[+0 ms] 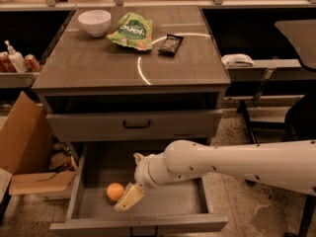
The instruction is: Pick orange from middle drawer and place on counter
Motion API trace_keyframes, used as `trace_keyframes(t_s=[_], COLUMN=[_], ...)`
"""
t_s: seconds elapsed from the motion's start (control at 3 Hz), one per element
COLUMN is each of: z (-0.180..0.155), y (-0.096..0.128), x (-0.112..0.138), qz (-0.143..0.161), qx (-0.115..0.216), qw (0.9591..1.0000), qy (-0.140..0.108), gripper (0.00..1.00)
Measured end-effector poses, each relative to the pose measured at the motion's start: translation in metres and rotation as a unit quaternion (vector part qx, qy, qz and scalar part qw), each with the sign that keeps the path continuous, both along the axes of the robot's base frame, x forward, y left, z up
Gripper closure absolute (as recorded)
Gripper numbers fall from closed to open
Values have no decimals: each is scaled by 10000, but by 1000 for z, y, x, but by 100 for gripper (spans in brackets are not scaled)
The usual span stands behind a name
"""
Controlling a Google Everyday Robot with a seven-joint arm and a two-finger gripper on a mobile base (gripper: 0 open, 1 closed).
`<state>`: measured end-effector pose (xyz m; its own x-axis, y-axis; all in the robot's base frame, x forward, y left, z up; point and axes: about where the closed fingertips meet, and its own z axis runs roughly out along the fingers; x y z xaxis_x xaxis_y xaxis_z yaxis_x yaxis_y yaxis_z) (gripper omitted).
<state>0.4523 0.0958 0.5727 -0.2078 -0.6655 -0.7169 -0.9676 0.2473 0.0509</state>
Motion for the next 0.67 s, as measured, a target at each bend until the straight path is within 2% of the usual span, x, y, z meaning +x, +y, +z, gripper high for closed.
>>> trace_keyframes(t_s=[0.33, 0.67], z=[-30, -30], y=[11, 11], x=[8, 8], qz=[182, 184], qx=[285, 285], qw=[9993, 9993], qy=[146, 144], gripper=[0, 0])
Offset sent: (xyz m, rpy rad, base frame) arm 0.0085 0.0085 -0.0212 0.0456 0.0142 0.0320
